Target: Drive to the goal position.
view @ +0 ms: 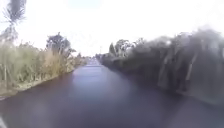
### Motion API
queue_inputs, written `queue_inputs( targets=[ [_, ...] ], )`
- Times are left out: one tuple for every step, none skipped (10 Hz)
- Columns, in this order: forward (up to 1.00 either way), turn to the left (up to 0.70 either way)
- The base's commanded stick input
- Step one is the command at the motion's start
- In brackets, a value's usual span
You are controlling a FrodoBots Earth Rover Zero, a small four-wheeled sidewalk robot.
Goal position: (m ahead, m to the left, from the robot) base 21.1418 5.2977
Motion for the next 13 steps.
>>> queue_inputs(
  targets=[
    [1.0, 0.0],
    [1.0, 0.0],
    [1.0, 0.0],
    [1.0, 0.0],
    [1.0, 0.0],
    [1.0, 0.0],
    [1.0, 0.0],
    [1.0, 0.0],
    [1.0, 0.0],
    [1.0, 0.0],
    [1.0, 0.0],
    [1.0, 0.0],
    [1.0, 0.0]
  ],
)
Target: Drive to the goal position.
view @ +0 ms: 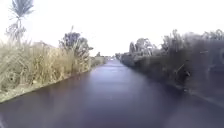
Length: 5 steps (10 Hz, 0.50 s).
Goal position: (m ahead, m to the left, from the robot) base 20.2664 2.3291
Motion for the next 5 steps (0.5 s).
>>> queue_inputs(
  targets=[
    [1.0, 0.0],
    [1.0, 0.0],
    [1.0, 0.0],
    [1.0, 0.0],
    [1.0, 0.0]
  ],
)
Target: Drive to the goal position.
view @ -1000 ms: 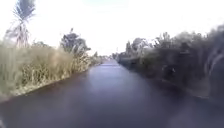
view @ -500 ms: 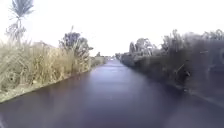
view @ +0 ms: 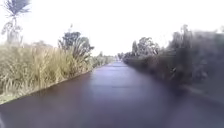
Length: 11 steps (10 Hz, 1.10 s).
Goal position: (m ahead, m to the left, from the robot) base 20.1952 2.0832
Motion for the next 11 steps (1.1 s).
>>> queue_inputs(
  targets=[
    [1.0, 0.0],
    [1.0, 0.0],
    [1.0, 0.0],
    [1.0, -0.01],
    [1.0, -0.07],
    [1.0, -0.13],
    [1.0, -0.2],
    [1.0, -0.32],
    [1.0, -0.18],
    [1.0, 0.0],
    [1.0, 0.0]
  ],
)
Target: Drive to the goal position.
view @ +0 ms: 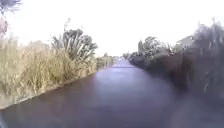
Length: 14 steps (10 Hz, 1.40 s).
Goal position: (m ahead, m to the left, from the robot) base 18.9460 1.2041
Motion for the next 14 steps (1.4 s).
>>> queue_inputs(
  targets=[
    [1.0, 0.0],
    [1.0, 0.0],
    [1.0, 0.0],
    [1.0, 0.0],
    [1.0, 0.0],
    [1.0, 0.0],
    [1.0, 0.0],
    [1.0, 0.0],
    [1.0, 0.0],
    [1.0, 0.0],
    [1.0, 0.0],
    [1.0, 0.0],
    [0.7, 0.0],
    [0.43, 0.0]
  ],
)
